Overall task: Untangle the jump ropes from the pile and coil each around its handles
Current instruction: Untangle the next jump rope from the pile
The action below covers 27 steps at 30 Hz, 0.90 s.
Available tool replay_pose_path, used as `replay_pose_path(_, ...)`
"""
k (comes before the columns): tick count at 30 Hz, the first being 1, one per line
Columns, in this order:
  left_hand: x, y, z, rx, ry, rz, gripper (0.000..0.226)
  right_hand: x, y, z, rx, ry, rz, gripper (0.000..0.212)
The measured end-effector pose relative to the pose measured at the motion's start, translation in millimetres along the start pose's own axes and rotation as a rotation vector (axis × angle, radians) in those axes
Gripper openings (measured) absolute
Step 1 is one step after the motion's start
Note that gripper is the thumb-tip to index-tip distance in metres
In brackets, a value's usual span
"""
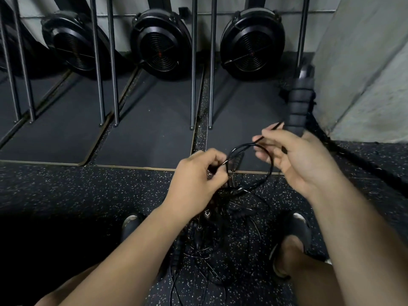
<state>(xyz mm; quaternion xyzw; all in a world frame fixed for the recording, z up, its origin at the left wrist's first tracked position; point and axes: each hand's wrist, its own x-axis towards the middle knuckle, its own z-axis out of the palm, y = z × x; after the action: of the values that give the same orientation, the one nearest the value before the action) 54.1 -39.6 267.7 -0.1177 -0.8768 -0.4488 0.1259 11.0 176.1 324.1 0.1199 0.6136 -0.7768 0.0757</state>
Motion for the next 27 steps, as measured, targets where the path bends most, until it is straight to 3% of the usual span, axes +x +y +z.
replay_pose_path(5, 5, 6, -9, -0.057, 0.15, -0.119, 0.018, -7, 4, 9, 0.212, -0.089, 0.335, 0.006)
replay_pose_path(8, 6, 16, -14, -0.229, 0.044, -0.178, 0.01, -12, 8, 14, 0.203, -0.128, 0.425, 0.01)
replay_pose_path(11, 5, 20, -16, -0.302, -0.077, -0.194, 0.02, -15, 16, 21, 0.175, -0.224, 0.491, 0.012)
replay_pose_path(14, 4, 25, -16, -0.336, -0.047, -0.23, 0.017, -14, 25, 31, 0.215, -0.244, 0.449, 0.01)
replay_pose_path(17, 2, 29, -13, -0.206, 0.02, -0.223, 0.021, -13, 34, 40, 0.197, -0.229, 0.363, 0.006)
replay_pose_path(22, 4, 31, -9, -0.287, -0.008, -0.23, 0.022, -18, 38, 47, 0.129, -0.257, 0.225, 0.041)
replay_pose_path(27, 5, 31, -12, -0.359, -0.05, -0.196, 0.035, -21, 40, 49, 0.036, -0.235, 0.182, 0.06)
